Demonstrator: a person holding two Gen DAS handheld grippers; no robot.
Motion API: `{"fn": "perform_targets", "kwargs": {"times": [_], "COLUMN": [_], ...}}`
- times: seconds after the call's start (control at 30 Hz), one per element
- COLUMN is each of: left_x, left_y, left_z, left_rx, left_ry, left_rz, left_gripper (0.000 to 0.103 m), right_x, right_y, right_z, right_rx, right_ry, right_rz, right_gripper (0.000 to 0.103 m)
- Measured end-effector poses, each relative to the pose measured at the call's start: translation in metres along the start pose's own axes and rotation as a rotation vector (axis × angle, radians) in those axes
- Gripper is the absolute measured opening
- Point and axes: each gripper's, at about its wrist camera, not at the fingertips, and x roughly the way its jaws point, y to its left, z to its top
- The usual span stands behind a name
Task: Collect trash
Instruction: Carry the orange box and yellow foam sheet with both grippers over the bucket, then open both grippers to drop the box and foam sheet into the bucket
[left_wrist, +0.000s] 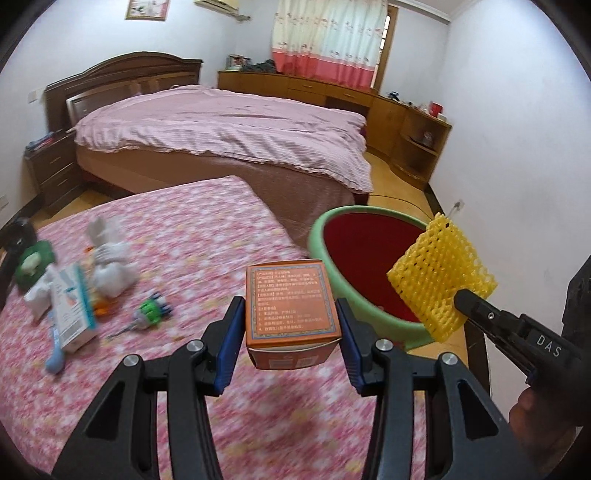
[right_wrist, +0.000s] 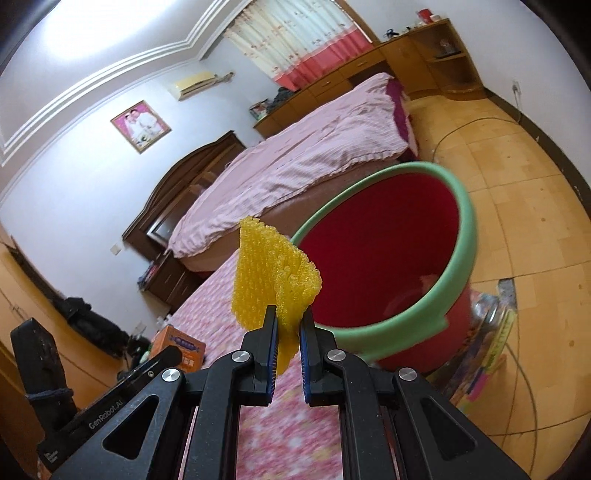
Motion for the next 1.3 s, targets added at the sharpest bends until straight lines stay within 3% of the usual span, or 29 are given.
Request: {"fn": "perform_targets", "kwargs": {"times": [0.57,0.83,1.07,1.23,1.3], "left_x": [0.08,0.099,0.091,0.081,0.077], "left_y": [-0.072,-0.069,-0.058,-0.05,-0.047], "left_z": [0.029,0.032,0.034,0.033,0.032], "left_rx": [0.173,0.138,0.101,0.084,0.077], "left_ry": [0.011,0.05,0.044,0.037,0.034], "left_rz": [-0.087,-0.103,-0.095,-0.084,-0.079], "left_gripper": [0.049,0.051,0.052,0.051,0.052], "right_x": [0.027,0.039,0.046,0.045,0.043], "right_y": [-0.044,-0.044,-0.046,-0.045,-0.044], "right_z": [0.027,0.032,0.031,0.029,0.028], "right_rx": [0.012,-0.041,-0.027,-0.014,-0.012], "right_ry": [-0.016,-0.015,0.004,0.014,0.015], "right_rz": [-0.12,-0.166,-0.144,-0.142,-0.138], "right_gripper": [0.013,0.014,0.031,0.033,0.04]}}
